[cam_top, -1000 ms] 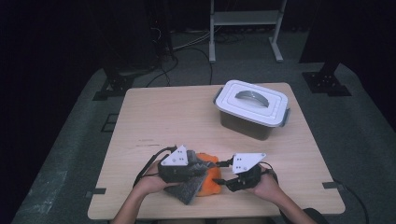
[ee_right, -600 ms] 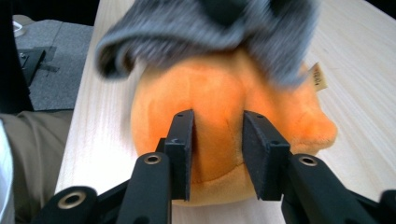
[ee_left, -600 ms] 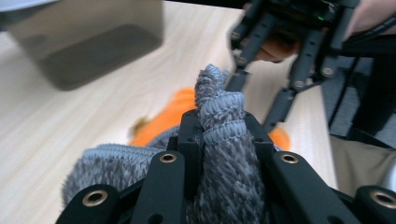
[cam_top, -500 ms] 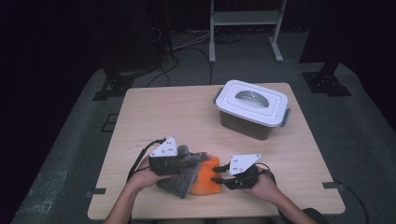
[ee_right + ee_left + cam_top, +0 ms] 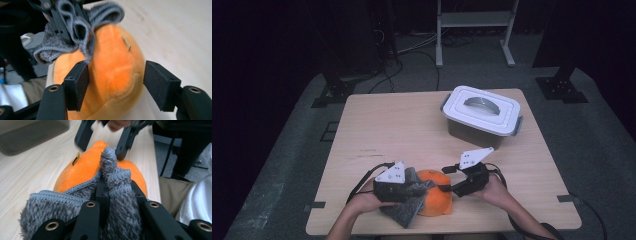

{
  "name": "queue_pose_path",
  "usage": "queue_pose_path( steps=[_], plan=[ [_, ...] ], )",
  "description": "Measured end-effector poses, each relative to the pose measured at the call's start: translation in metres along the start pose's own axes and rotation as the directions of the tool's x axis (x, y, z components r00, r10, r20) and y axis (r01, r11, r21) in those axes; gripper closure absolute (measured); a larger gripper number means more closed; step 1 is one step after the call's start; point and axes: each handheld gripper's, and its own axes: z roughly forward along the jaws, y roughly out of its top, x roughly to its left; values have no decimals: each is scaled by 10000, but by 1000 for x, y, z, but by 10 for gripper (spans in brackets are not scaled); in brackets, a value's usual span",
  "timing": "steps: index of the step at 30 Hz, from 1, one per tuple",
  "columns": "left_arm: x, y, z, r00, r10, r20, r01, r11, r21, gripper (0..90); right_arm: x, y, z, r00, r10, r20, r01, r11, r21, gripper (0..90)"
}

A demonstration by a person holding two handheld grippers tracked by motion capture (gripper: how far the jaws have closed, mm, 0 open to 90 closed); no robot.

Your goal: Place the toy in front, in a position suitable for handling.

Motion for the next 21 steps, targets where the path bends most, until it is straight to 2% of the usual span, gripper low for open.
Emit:
queue_pose_path(
  steps=[3, 4, 7, 10, 11, 12, 14, 15, 17, 18, 19, 21],
  plan=[
    [4, 0, -9, 9997, -225, -102, 219, 9981, -580, 748, 0, -5, 3, 9987, 447, -245, -448, 9990, -56, 455],
    [6, 1, -11, 9993, -333, -168, 319, 9966, -758, 748, 0, -6, 2, 9988, 438, -233, -438, 9990, 12, 505],
    [11, 5, -12, 9981, -386, -477, 346, 9961, -817, 747, 4, -6, -2, 9998, -128, -129, 130, 9998, 118, 637],
    [14, 12, -13, 9977, -322, -595, 259, 9942, -1046, 747, 8, -2, -7, 9967, -727, 364, 720, 9972, 190, 680],
    [15, 14, -15, 9972, -355, -652, 274, 9923, -1208, 747, 9, -1, -9, 9932, -986, 614, 978, 9951, 161, 682],
    [16, 18, -17, 9968, -364, -715, 264, 9903, -1365, 747, 11, 1, -12, 9863, -1416, 852, 1401, 9899, 228, 682],
    [19, 24, -22, 9957, -381, -847, 241, 9868, -1601, 747, 17, 7, -17, 9654, -2309, 1213, 2273, 9729, 431, 681],
    [20, 27, -23, 9949, -365, -940, 203, 9857, -1671, 746, 19, 9, -20, 9574, -2582, 1290, 2539, 9660, 491, 680],
    [20, 31, -21, 9940, -390, -1022, 221, 9867, -1612, 745, 24, 12, -24, 9406, -3018, 1555, 2964, 9533, 573, 680],
    [20, 31, -18, 9939, -314, -1057, 166, 9903, -1376, 744, 26, 11, -25, 9362, -3123, 1612, 3061, 9499, 627, 678],
    [19, 31, -13, 9939, -192, -1084, 82, 9948, -1010, 743, 28, 9, -25, 9373, -3134, 1526, 3086, 9496, 548, 674],
    [15, 24, 1, 9969, -136, -773, 101, 9989, -449, 743, 31, 4, -25, 9482, -2919, 1255, 2906, 9564, 286, 647]
  ],
)
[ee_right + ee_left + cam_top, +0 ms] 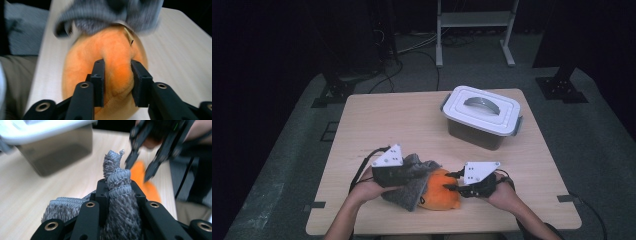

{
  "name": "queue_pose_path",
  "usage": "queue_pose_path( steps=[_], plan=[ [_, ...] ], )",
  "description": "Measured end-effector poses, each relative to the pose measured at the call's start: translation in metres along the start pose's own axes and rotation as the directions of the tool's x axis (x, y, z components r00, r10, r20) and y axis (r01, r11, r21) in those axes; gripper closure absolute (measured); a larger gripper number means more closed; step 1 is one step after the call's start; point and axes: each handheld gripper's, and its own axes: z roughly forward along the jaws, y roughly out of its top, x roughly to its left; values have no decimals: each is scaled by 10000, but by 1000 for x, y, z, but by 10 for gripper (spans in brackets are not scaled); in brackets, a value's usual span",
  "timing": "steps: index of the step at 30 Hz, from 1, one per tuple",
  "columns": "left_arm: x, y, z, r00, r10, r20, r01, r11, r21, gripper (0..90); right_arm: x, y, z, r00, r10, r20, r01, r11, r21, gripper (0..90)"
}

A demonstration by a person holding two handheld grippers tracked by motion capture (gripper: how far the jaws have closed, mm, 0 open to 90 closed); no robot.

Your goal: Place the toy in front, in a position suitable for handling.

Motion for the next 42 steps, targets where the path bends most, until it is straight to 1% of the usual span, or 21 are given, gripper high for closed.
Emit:
queue_pose_path(
  steps=[2, 4, 6, 7, 9, 11, 13, 14, 15, 17, 19, 22, 25, 28, 29, 30, 32, 34, 37, 40, 42],
  plan=[
    [-3, -6, 6, 9995, -92, 294, 90, 9999, 64, 744, 0, -5, -2, 9963, 574, -643, -587, 9981, -194, 556],
    [-7, -9, 7, 9984, -212, 520, 216, 9997, -73, 746, -4, -10, -5, 9870, 1212, -1051, -1256, 9914, -357, 468],
    [-10, -8, 6, 9979, -93, 644, 93, 10000, 2, 746, -13, -12, -9, 9681, 2085, -1388, -2200, 9728, -730, 364],
    [-11, -8, 6, 9977, -76, 671, 74, 10000, 22, 745, -16, -11, -9, 9637, 2354, -1262, -2459, 9664, -747, 331],
    [-13, -6, 6, 9976, 24, 697, -30, 10000, 76, 745, -18, -9, -5, 9590, 2457, -1413, -2562, 9647, -614, 300],
    [-14, -5, 6, 9973, 35, 731, -40, 10000, 68, 745, -14, -8, 8, 9568, 2450, -1567, -2470, 9690, 69, 288],
    [-11, -6, 5, 9978, -17, 659, 17, 10000, 5, 745, -13, -9, 17, 9541, 2619, -1455, -2586, 9651, 412, 406],
    [-9, -7, 3, 9979, -158, 634, 171, 9996, -212, 747, -13, -9, 16, 9557, 2543, -1479, -2512, 9671, 400, 479],
    [-7, -6, 0, 9979, -216, 609, 237, 9991, -356, 751, -14, -8, 14, 9633, 2303, -1381, -2273, 9731, 370, 549],
    [-4, -2, -4, 9986, -211, 482, 237, 9982, -544, 752, -14, -6, 9, 9757, 1815, -1230, -1782, 9833, 377, 608],
    [-1, 4, -9, 9993, -159, 335, 184, 9970, -754, 752, -15, -3, 4, 9858, 1353, -990, -1320, 9905, 396, 617],
    [4, 10, -15, 9981, -400, 468, 462, 9893, -1381, 752, -17, 2, -5, 9924, 1043, -655, -1041, 9946, 61, 614],
    [3, 8, -6, 9963, -406, 759, 506, 9896, -1348, 751, -19, -5, -4, 9895, 1310, -604, -1311, 9914, 20, 610],
    [-2, -2, 14, 9966, -269, 783, 306, 9985, -457, 750, -19, -15, -2, 9831, 1687, -715, -1713, 9847, -319, 610],
    [-2, -7, 18, 9973, -133, 726, 157, 9994, -317, 748, -20, -17, -3, 9827, 1706, -715, -1729, 9846, -267, 610],
    [-1, -10, 19, 9961, -304, 834, 342, 9984, -450, 748, -20, -19, -3, 9849, 1588, -691, -1598, 9871, -96, 610],
    [0, -14, 16, 9964, -404, 740, 442, 9978, -500, 749, -18, -22, -4, 9857, 1524, -714, -1536, 9881, -117, 611],
    [2, -19, 11, 9982, -376, 473, 389, 9989, -265, 748, -18, -23, -6, 9883, 1386, -635, -1392, 9903, -48, 610],
    [8, -28, 2, 9988, -491, 3, 490, 9985, 231, 748, -18, -26, -9, 9858, 1534, -683, -1543, 9880, -79, 607],
    [13, -34, -6, 9958, -909, -145, 909, 9959, 10, 748, -18, -27, -9, 9845, 1601, -711, -1616, 9867, -157, 603],
    [14, -31, -9, 9952, -976, -66, 974, 9949, -274, 748, -18, -26, -8, 9860, 1510, -712, -1525, 9882, -160, 601]
  ],
)
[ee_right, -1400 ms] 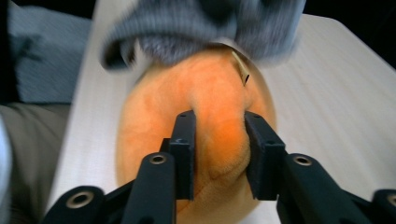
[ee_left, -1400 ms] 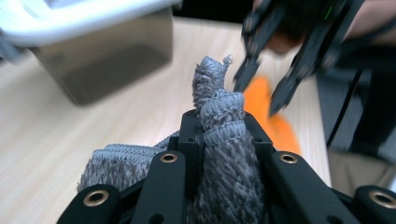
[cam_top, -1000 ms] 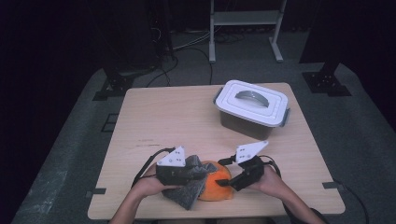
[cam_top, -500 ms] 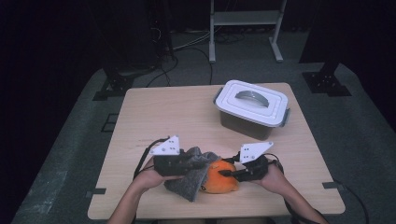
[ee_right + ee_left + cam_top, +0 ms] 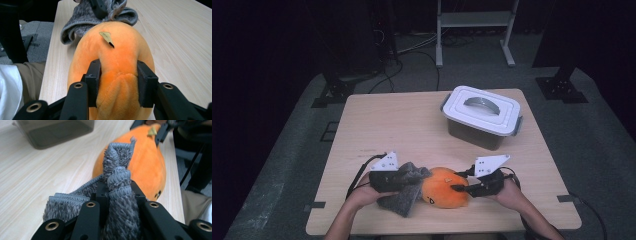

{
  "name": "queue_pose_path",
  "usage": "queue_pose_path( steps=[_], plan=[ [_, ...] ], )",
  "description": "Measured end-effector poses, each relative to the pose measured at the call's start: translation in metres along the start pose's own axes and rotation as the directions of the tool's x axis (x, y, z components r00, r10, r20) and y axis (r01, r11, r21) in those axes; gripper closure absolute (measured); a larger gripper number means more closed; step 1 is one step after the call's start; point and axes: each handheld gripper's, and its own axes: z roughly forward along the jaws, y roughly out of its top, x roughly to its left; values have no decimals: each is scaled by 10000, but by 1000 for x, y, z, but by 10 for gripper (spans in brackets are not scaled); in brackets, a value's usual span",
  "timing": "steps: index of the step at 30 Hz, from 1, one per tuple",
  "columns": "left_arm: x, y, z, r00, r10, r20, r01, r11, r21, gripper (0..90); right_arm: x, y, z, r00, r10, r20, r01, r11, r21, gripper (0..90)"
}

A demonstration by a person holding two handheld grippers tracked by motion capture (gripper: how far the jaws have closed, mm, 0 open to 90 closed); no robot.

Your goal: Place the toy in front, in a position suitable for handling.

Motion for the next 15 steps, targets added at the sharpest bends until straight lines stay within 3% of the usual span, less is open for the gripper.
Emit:
queue_pose_path(
  steps=[4, 8, 11, 15],
  plan=[
    [-7, 16, 2, 9987, 239, 449, -213, 9982, -563, 748, 2, 6, 4, 9995, -330, 0, 330, 9993, 149, 600],
    [-24, 37, 16, 9904, 826, 1105, -735, 9937, -843, 748, 7, 13, 10, 9978, -666, -22, 666, 9976, 208, 593],
    [-33, 44, 30, 9836, 1352, 1191, -1326, 9907, -292, 748, 11, 17, 13, 9963, -852, -72, 853, 9961, 205, 556],
    [-30, 35, 37, 9861, 1132, 1217, -1135, 9935, -45, 749, 9, 15, 10, 9982, -593, -57, 594, 9982, 98, 412]
  ],
)
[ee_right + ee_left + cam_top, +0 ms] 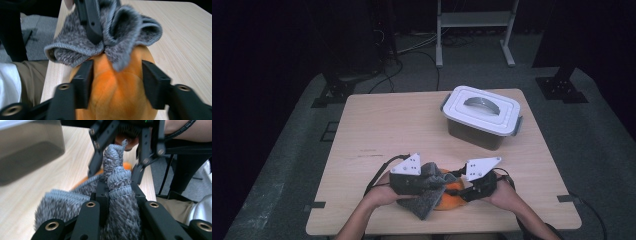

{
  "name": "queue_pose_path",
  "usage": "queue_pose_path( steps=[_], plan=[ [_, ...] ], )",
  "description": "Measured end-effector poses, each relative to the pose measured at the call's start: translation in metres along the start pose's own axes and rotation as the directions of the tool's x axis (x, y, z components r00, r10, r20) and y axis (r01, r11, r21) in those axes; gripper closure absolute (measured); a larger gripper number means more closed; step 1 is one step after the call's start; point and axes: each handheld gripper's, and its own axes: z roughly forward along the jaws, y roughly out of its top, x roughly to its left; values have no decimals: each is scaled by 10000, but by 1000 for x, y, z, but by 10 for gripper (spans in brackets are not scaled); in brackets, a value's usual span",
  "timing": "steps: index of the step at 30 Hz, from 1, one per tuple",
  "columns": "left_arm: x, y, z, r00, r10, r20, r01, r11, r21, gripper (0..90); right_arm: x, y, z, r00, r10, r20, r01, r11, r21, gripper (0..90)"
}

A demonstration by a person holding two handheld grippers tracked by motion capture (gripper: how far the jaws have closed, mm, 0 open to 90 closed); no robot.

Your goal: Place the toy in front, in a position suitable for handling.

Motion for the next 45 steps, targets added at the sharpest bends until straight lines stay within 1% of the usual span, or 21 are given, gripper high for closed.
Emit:
queue_pose_path(
  steps=[2, 3, 5, 11, 14, 16, 19, 21, 22, 24, 26, 27, 28, 30, 31, 33, 36, 37, 41, 45],
  plan=[
    [-1, -2, -2, 10000, 19, -18, -19, 10000, 64, 748, -2, -2, -2, 9994, 314, -148, -317, 9993, -199, 388],
    [-1, -2, -3, 9999, 80, -78, -78, 9998, 155, 748, -3, -3, -2, 9993, 331, -192, -336, 9991, -265, 383],
    [-1, -2, -5, 9998, 122, -172, -117, 9996, 256, 747, -2, -2, -3, 9997, 210, -149, -213, 9996, -201, 367],
    [-2, -2, -7, 9995, 200, -257, -190, 9990, 403, 747, 0, 1, -8, 10000, 18, 32, -18, 10000, -54, 353],
    [-1, -3, -8, 9994, 177, -309, -165, 9990, 413, 746, -1, -1, -14, 9999, 148, 74, -148, 9999, -26, 351],
    [0, -2, -7, 9996, 98, -264, -88, 9993, 363, 746, -2, -5, -14, 9995, 312, 56, -312, 9995, -19, 373],
    [1, 1, -6, 9998, 39, -217, -34, 9997, 262, 747, -2, -8, -9, 9991, 422, 9, -422, 9991, -28, 469],
    [1, 5, -6, 9998, 55, -183, -52, 9998, 188, 748, -3, -7, -8, 9990, 436, 49, -436, 9990, -16, 510],
    [0, 8, -6, 9998, 143, -146, -141, 9998, 168, 749, -3, -7, -8, 9989, 472, 39, -472, 9989, -28, 526],
    [-1, 16, -3, 9995, 328, -17, -327, 9994, 118, 749, -2, -6, -6, 9993, 368, 103, -367, 9993, -48, 549],
    [-5, 25, 3, 9987, 502, 134, -503, 9987, 80, 749, 0, -4, -3, 9994, 344, 87, -343, 9994, -84, 554],
    [-6, 29, 7, 9976, 657, 196, -660, 9977, 149, 749, 1, -3, -2, 9996, 283, 72, -282, 9996, -86, 558],
    [-8, 32, 11, 9970, 726, 262, -731, 9971, 198, 749, 2, -2, 0, 9999, 160, 63, -159, 9999, -64, 560],
    [-9, 35, 17, 9959, 816, 399, -827, 9963, 246, 749, 4, -1, 1, 9999, 132, 48, -132, 9999, -62, 567],
    [-9, 35, 20, 9953, 874, 421, -889, 9953, 371, 748, 4, -2, 1, 9999, 140, 41, -140, 9999, -67, 571],
    [-7, 33, 22, 9953, 901, 364, -920, 9943, 536, 749, 3, -5, -1, 9996, 286, 53, -286, 9996, -45, 589],
    [-4, 29, 17, 9959, 878, 193, -888, 9944, 579, 748, 0, -9, -2, 9992, 390, 42, -390, 9992, -66, 611],
    [-3, 27, 14, 9967, 799, 107, -804, 9952, 561, 749, -1, -9, -3, 9992, 404, 43, -404, 9992, -70, 616],
    [4, 15, 1, 9994, 327, -147, -321, 9987, 388, 747, -3, -12, -5, 9985, 551, 27, -551, 9985, -63, 625],
    [10, -3, -13, 9993, -234, -278, 235, 9997, 31, 745, -3, -13, -6, 9991, 426, 71, -426, 9991, -11, 630]
  ],
)
